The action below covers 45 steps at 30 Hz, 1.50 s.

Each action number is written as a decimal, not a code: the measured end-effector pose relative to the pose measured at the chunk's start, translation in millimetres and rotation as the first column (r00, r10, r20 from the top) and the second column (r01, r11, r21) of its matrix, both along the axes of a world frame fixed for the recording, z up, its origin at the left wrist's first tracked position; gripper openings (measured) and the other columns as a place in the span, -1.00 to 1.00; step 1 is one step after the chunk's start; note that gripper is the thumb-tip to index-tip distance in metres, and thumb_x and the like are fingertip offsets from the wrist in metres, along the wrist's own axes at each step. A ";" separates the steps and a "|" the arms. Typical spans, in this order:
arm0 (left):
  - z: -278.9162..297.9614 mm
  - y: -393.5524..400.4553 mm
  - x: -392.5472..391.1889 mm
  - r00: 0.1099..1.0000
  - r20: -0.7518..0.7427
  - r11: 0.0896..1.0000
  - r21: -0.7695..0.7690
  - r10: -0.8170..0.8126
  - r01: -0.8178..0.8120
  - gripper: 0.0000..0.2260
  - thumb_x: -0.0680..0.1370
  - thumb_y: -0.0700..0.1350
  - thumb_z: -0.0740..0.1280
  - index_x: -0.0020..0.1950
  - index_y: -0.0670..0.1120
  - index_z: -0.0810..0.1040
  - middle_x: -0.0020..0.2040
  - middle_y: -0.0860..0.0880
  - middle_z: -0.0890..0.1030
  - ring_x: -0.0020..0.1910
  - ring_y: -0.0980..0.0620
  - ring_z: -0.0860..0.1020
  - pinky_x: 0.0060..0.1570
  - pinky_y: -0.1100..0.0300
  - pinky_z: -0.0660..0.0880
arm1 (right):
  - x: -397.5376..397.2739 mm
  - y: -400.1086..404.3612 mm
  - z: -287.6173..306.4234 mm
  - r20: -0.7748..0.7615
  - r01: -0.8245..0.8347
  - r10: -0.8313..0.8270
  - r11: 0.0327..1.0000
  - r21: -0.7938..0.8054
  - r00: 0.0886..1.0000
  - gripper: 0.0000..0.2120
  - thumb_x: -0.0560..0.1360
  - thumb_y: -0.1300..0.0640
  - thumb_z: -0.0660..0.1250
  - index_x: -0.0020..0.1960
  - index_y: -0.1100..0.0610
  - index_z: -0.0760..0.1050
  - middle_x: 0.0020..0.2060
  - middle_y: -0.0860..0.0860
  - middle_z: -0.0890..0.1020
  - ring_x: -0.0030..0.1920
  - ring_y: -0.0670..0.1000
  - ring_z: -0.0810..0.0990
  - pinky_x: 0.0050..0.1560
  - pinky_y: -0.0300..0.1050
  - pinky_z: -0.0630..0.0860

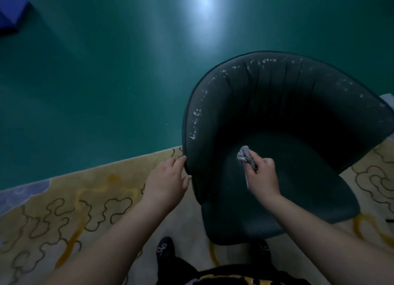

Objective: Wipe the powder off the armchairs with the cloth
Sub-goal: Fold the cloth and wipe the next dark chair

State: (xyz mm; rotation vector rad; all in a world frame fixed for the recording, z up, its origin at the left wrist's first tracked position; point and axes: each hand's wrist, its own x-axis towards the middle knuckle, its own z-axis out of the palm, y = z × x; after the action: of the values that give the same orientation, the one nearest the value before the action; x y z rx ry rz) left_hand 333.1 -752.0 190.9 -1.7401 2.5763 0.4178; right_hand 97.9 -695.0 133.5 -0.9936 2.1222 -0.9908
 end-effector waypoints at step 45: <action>-85.6 -283.8 -0.9 0.889 -0.259 0.733 0.504 -0.377 0.457 -0.13 0.46 0.09 0.44 0.57 0.07 -0.08 0.49 -0.03 0.26 0.20 0.07 0.52 0.10 0.06 0.55 | 176.4 -140.0 -62.3 0.055 0.803 -0.806 0.591 0.076 0.589 -0.63 0.59 0.14 0.25 0.38 -0.03 0.42 0.04 0.07 0.37 -0.14 -0.21 0.44 -0.02 -0.56 0.35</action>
State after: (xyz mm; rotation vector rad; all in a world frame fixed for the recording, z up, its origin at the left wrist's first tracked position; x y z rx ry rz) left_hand 332.2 -1035.8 105.3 -0.9284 2.4590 1.1553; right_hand 274.3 -835.0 71.2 0.1425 2.5330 -1.3406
